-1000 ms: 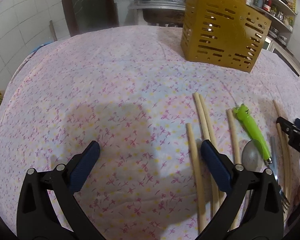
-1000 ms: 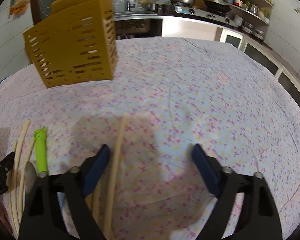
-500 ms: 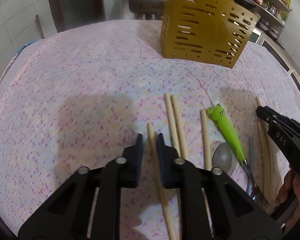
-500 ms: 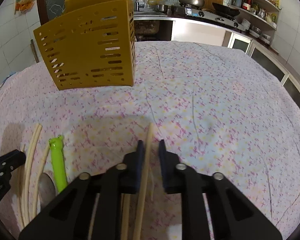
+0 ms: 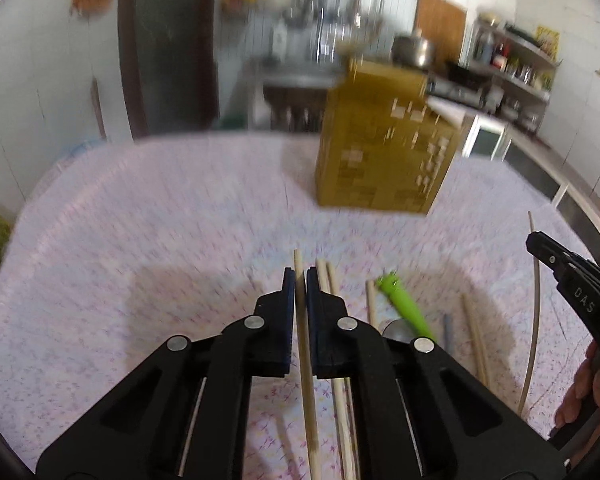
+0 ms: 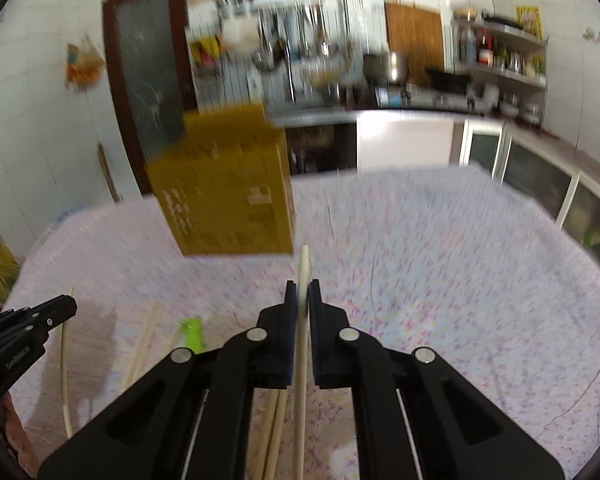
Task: Organize utensils
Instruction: 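Lift the chopsticks with both tools and carry them above the yellow holder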
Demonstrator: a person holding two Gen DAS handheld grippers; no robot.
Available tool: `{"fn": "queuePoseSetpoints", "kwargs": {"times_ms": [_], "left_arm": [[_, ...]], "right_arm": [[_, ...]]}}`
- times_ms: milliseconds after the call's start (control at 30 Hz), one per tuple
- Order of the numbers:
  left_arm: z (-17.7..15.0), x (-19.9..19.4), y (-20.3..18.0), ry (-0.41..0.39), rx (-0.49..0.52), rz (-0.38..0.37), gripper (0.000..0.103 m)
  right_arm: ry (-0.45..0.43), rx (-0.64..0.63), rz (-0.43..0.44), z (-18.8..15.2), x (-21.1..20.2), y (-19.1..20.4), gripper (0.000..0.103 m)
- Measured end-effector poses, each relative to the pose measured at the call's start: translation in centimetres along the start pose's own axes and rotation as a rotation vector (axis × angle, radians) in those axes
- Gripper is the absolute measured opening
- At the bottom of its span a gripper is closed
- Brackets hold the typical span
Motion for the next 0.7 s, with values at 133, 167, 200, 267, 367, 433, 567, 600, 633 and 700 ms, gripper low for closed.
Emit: {"fn": "queuePoseSetpoints", "kwargs": {"times_ms": [133, 167, 200, 267, 367, 433, 567, 600, 633, 700], "left_arm": [[-0.4, -3.4, -0.3, -0.122, 0.011, 0.015, 0.004], [-0.6, -4.0, -0.4, -0.147, 0.013, 0.019, 0.004], [-0.8, -4.7, -0.6, -0.174, 0.014, 0.026, 0.004], [-1.1, -5.9, -0.8, -0.213, 0.018, 0.037, 0.004], [-1.7, -7.2, -1.1, -0.265, 0.028, 0.052, 0.004], [-1.6, -7.7, -1.2, -0.281, 0.028, 0.046, 0.004], [-0.8, -8.5, -1.4, -0.318, 0.035, 0.039, 0.004], [-0.3, -8.6, -1.5, -0.330, 0.037, 0.037, 0.004], [0.0, -8.6, -1.7, -0.336, 0.035, 0.035, 0.004], [1.5, -8.5, -1.7, -0.350, 0.025, 0.022, 0.004]], "right_arm": [[-0.094, -0.009, 0.021, 0.0, -2.8, 0.1, 0.006], [-0.118, -0.014, 0.024, -0.2, -3.6, 0.1, 0.006], [-0.143, -0.020, 0.023, -0.4, -4.2, 0.1, 0.006], [-0.186, -0.024, 0.020, -0.6, -5.2, 0.0, 0.006], [-0.231, -0.011, 0.035, -0.8, -6.4, 0.0, 0.006], [-0.259, -0.004, 0.042, -0.7, -7.2, -0.1, 0.006], [-0.309, -0.003, 0.045, 0.1, -8.6, 0.1, 0.006], [-0.319, -0.006, 0.045, 0.4, -8.7, 0.1, 0.006], [-0.331, -0.007, 0.044, 0.8, -8.9, 0.2, 0.006], [-0.350, -0.008, 0.048, 1.9, -8.9, 0.5, 0.006]]}}
Point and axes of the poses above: each gripper's, at about its wrist camera, not at the fingertips, and x roughly the way its jaws point, y to its left, z to its top, the point moved 1 cm from there along x, roughly the way its jaws point, and after that the axes turned 2 degrees about x, right-handed, at the moved point
